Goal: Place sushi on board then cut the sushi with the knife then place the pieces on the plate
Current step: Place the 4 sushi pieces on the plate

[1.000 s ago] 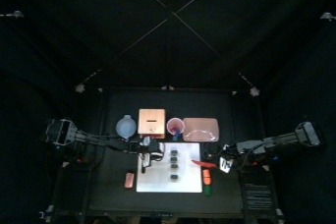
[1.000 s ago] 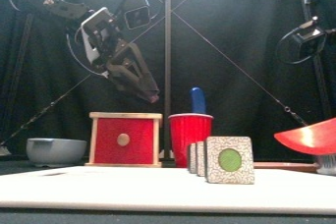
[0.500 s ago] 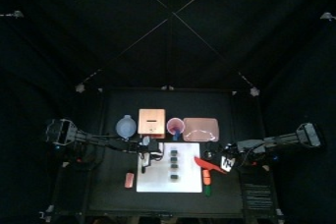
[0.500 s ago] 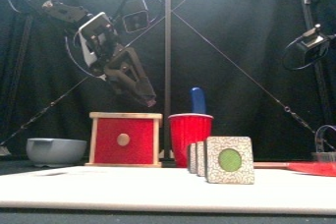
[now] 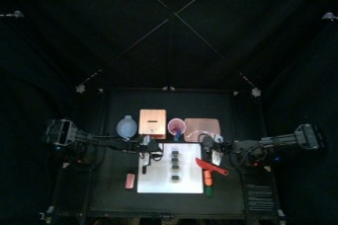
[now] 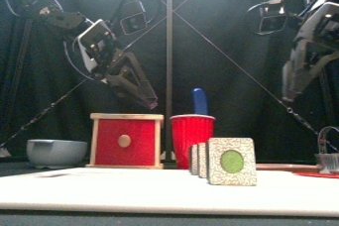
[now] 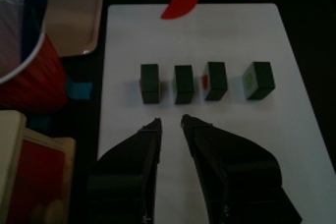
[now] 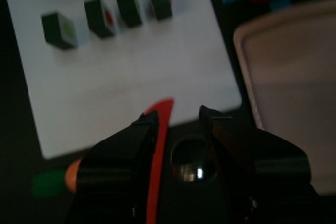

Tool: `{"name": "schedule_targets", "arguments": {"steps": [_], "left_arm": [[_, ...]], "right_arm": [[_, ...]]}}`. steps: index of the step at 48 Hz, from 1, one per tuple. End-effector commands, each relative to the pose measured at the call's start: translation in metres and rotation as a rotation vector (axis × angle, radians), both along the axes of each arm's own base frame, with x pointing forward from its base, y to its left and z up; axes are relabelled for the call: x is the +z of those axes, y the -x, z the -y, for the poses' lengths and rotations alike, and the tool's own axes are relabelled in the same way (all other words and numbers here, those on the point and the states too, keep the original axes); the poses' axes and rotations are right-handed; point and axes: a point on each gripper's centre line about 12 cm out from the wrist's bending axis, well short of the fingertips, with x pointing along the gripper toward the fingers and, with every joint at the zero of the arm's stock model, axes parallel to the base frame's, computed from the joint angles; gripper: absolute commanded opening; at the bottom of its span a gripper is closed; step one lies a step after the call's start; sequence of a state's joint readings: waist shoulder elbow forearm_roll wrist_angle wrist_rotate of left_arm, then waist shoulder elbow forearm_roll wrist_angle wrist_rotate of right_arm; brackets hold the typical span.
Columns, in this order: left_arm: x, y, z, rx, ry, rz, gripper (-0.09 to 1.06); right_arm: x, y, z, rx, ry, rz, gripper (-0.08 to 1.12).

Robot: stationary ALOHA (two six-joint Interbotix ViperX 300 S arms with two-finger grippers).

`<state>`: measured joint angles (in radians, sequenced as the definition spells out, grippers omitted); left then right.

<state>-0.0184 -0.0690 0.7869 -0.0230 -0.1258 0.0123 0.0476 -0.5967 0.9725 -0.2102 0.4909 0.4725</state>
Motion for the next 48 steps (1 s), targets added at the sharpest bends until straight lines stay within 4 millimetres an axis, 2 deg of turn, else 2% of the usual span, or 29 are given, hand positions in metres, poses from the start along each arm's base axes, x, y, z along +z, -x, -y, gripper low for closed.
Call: {"name": "schedule_targets", "arguments": {"steps": [1, 7, 15, 27, 36, 48], "left_arm": [[0.006, -0.001, -0.004, 0.009, -0.005, 0.054, 0.67], [0.003, 0.004, -0.005, 0.011, -0.005, 0.055, 0.67], [-0.002, 0.009, -0.006, 0.015, -0.002, 0.043, 0.67], [-0.005, 0.01, -0.007, 0.018, -0.004, 0.035, 0.67], [-0.007, 0.012, -0.007, 0.017, -0.005, 0.028, 0.67], [-0.009, 0.014, -0.007, 0.017, -0.005, 0.022, 0.67]], "right_arm": [[0.008, -0.025, 0.006, 0.025, 0.036, 0.115, 0.77], [-0.004, -0.043, 0.014, 0.024, 0.048, 0.135, 0.81], [-0.017, -0.069, 0.02, 0.021, 0.04, 0.144, 0.92], [-0.036, -0.104, 0.023, 0.046, 0.063, 0.088, 0.94], [-0.047, -0.122, 0.021, 0.059, 0.065, 0.06, 0.94], [-0.06, -0.133, 0.022, 0.06, 0.065, 0.027, 0.94]]}}
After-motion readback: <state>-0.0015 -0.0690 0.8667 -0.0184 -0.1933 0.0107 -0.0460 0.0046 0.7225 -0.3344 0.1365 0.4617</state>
